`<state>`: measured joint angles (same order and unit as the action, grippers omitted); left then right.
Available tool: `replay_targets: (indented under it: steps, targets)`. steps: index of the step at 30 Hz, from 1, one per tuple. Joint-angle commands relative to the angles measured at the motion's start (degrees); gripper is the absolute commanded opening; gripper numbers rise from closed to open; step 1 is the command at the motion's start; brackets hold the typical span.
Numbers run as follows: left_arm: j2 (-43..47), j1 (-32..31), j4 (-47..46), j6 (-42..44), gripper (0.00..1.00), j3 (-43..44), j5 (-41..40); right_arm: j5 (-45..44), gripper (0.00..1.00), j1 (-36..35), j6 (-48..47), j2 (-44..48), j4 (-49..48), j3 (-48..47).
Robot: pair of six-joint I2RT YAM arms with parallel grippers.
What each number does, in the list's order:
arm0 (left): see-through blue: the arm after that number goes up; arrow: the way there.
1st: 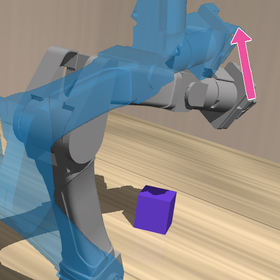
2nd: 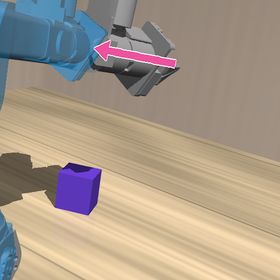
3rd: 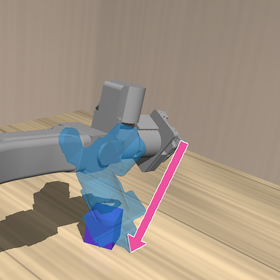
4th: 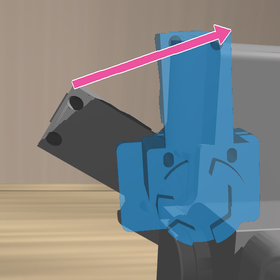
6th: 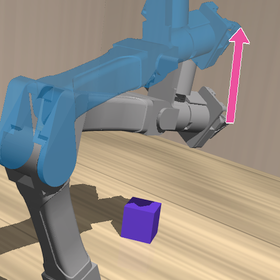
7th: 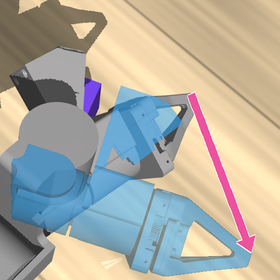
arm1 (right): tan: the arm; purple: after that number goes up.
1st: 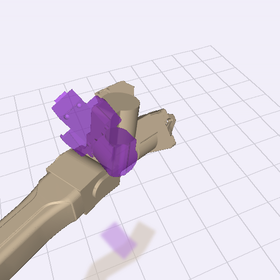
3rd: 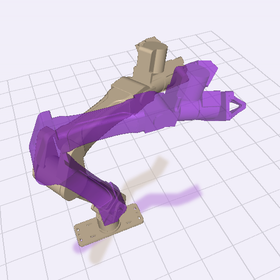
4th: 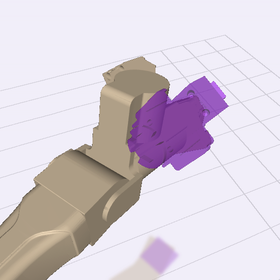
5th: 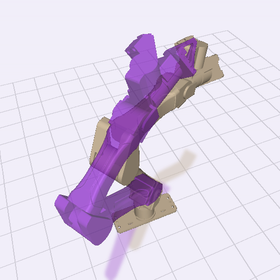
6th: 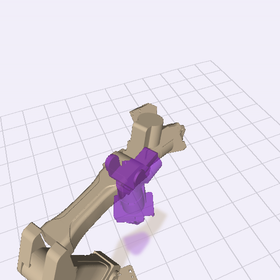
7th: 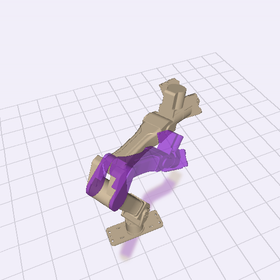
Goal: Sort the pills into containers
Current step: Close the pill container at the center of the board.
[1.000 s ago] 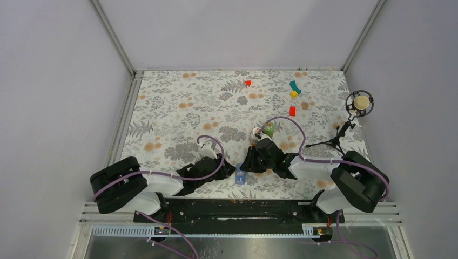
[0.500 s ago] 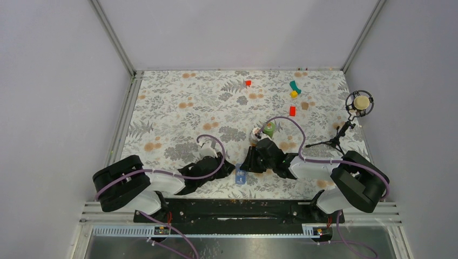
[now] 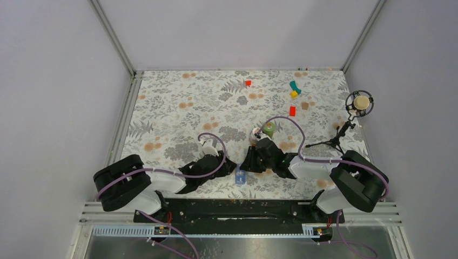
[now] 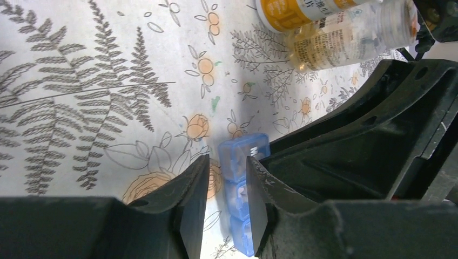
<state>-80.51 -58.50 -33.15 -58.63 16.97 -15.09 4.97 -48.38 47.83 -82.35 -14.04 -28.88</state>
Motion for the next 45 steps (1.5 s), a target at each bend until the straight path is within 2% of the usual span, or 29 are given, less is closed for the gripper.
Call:
replay_targets:
  steps: [1, 7, 17, 28, 34, 39, 45]
  targets:
    - [-1.57, 0.21, -3.21, 1.28, 0.30, 2.80, 1.63, -3.92, 0.35, -0.73, -1.84, -2.59, 7.60, 0.69]
    - [-3.67, 0.24, -3.01, 1.02, 0.17, 2.93, 3.18, -3.91, 0.35, -0.72, -1.93, -2.39, 7.80, 0.55]
    - [-5.27, 0.22, -5.02, 0.59, 0.05, -1.34, 4.67, -3.22, 0.33, -0.68, -1.53, -3.33, 7.24, 0.51]
    - [-9.52, -0.07, -3.67, -1.82, 0.03, -2.75, 5.86, -6.71, 0.32, -0.74, -0.13, -4.71, 8.13, 0.64]
    - [-10.73, -1.23, 2.60, -2.19, 0.00, -2.20, 1.59, -8.02, 0.32, -0.71, -0.08, -6.07, 8.68, -0.05]
    - [-8.59, -1.53, 2.16, -2.36, 0.00, -2.12, 1.33, -9.55, 0.33, -0.75, -2.29, -4.68, 10.47, -1.41]
    - [1.08, -0.40, 6.89, -0.97, 0.14, 2.69, -0.52, -8.38, 0.41, -0.75, -9.31, -0.94, 15.23, -7.05]
